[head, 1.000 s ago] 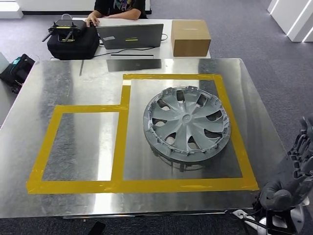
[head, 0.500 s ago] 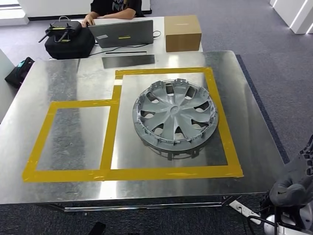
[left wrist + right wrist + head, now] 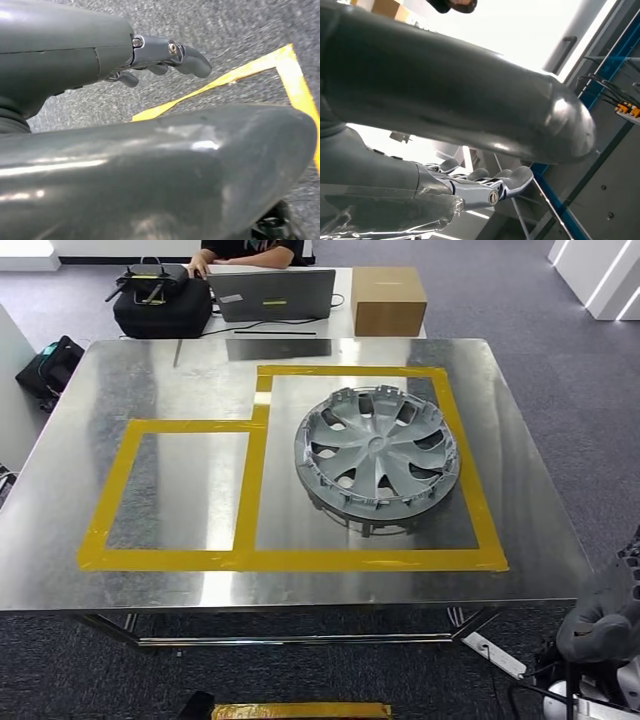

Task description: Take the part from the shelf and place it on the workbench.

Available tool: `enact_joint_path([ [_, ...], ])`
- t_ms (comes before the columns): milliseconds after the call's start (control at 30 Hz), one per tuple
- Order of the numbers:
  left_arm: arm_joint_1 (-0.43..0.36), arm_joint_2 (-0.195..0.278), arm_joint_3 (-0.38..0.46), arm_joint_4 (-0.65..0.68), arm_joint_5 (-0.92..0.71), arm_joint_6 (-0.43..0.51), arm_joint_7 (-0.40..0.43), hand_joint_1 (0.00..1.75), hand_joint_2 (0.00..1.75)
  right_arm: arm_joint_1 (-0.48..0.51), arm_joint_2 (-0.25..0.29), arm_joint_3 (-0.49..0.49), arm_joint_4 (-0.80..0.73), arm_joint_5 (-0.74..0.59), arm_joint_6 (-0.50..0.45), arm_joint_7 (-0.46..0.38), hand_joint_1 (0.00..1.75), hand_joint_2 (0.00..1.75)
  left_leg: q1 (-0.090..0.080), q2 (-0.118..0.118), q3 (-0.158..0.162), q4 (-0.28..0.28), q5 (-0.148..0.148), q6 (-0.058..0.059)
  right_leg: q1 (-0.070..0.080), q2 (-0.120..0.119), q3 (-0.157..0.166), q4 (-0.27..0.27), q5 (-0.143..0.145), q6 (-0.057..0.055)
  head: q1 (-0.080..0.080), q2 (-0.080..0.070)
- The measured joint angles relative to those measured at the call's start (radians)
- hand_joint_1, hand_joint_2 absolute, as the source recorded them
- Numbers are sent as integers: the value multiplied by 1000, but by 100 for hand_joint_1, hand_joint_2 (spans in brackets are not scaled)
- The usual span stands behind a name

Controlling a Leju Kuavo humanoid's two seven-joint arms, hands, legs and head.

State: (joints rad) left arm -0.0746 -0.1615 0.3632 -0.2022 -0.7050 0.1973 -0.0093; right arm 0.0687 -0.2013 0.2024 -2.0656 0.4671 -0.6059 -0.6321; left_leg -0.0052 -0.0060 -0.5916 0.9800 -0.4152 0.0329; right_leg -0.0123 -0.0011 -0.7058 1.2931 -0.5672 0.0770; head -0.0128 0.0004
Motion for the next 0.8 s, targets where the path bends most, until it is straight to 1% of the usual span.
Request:
enact_joint_path([
  [33,0,-1,0,0,0,0,0,0,0,0,0,0,0,-1,2,0,0,0,0,0,-12,0,9,-2,0,0,38,-32,22,-1,0,0],
  [67,0,-2,0,0,-1,-1,0,0,0,-1,0,0,1,-2,3,0,0,0,0,0,-21,1,18,-5,0,0,91,-94,45,-2,0,0],
  [100,0,-2,1,0,-1,-1,0,0,0,-3,0,-1,1,-2,4,0,0,0,-1,-1,-28,2,26,-9,0,0,150,-172,54,-3,0,0],
  [133,0,-3,1,0,-1,-2,0,0,0,-5,0,-1,1,-2,4,0,0,0,-2,-2,-33,4,33,-14,1,2,200,-239,55,-6,0,0],
  [167,0,-3,1,0,-1,-1,0,0,0,-6,1,-1,1,-2,4,0,0,0,-3,-2,-36,5,40,-19,3,3,228,-284,49,-10,0,0],
  [200,0,-3,2,0,-1,-1,0,0,0,-7,1,-3,1,-2,5,0,0,0,-3,-2,-38,5,48,-25,5,5,238,-305,42,-15,0,0],
  [233,0,-3,2,0,-1,0,0,0,0,-6,1,-4,1,-2,5,1,0,0,-3,-2,-40,5,56,-31,6,6,232,-308,46,-23,1,0],
  [267,1,-2,3,0,-1,0,0,0,0,-5,2,-6,1,-4,6,1,0,0,-2,-2,-43,6,58,-37,6,4,221,-307,52,-32,2,0],
  [300,2,-2,4,0,-2,1,0,0,0,-4,4,-8,1,-7,6,1,0,0,-1,-2,-51,15,44,-43,5,3,214,-306,61,-41,0,0],
  [333,4,-2,4,0,-4,1,0,0,0,-3,6,-11,1,-12,6,0,0,0,1,-3,-63,43,9,-49,3,1,204,-307,73,-51,-2,0],
  [367,4,-1,4,0,-5,1,1,0,0,0,9,-13,1,-17,7,0,0,0,2,-2,-80,91,-41,-54,2,0,193,-308,85,-57,-4,0],
  [400,5,-1,4,0,-7,1,1,0,0,3,12,-15,1,-21,6,0,0,0,4,-2,-98,154,-95,-59,2,-1,180,-307,97,-61,-6,0],
  [433,5,-1,4,0,-8,1,1,0,0,5,14,-17,1,-23,6,-1,0,0,5,-2,-113,221,-136,-62,2,-1,165,-306,110,-62,-7,0],
  [467,5,0,4,0,-8,1,1,0,0,7,16,-18,1,-23,6,-1,0,0,6,-2,-119,270,-152,-64,2,-1,150,-305,121,-62,-7,0],
  [500,5,0,4,0,-8,1,2,0,0,9,17,-18,1,-24,6,-2,0,0,6,-2,-111,290,-147,-65,2,-1,135,-305,132,-60,-7,0],
  [533,4,1,4,0,-8,1,2,0,0,9,18,-18,1,-24,6,-2,0,0,6,-2,-86,276,-125,-65,2,-1,121,-304,142,-58,-7,0],
  [567,3,2,4,0,-8,1,1,0,0,10,20,-19,1,-24,5,-2,0,0,7,-2,-44,228,-99,-63,2,-1,109,-303,152,-54,-7,0],
  [600,2,2,4,0,-8,1,1,0,0,11,21,-20,0,-26,5,-2,0,0,7,-2,12,159,-82,-61,3,-1,98,-302,161,-49,-7,0],
  [633,-1,3,4,0,-7,2,0,0,0,12,23,-23,0,-29,4,-3,0,0,7,-3,67,84,-78,-57,4,-1,89,-300,169,-44,-7,0],
  [667,-4,3,5,0,-6,4,-2,0,0,13,23,-26,-1,-34,4,-4,0,0,6,-3,105,27,-83,-52,6,-2,83,-298,178,-39,-6,0],
  [700,-6,3,6,0,-5,6,-3,0,0,14,24,-29,-2,-40,6,-5,0,0,4,-4,125,-8,-89,-45,7,-2,79,-297,187,-35,-6,0],
  [733,-7,4,7,0,-4,8,-4,0,0,15,24,-31,-3,-45,8,-6,0,0,2,-5,125,-21,-90,-37,7,-3,76,-298,196,-30,-6,0],
  [767,-6,4,9,0,-2,10,-4,0,0,17,25,-32,-2,-50,11,-8,0,0,2,-3,117,-21,-84,-28,5,-3,73,-299,202,-25,-6,0],
  [800,-5,5,12,1,0,12,-4,0,0,19,27,-33,-2,-53,15,-8,0,0,2,-1,110,-20,-75,-20,3,-3,67,-293,193,-20,-6,0],
])
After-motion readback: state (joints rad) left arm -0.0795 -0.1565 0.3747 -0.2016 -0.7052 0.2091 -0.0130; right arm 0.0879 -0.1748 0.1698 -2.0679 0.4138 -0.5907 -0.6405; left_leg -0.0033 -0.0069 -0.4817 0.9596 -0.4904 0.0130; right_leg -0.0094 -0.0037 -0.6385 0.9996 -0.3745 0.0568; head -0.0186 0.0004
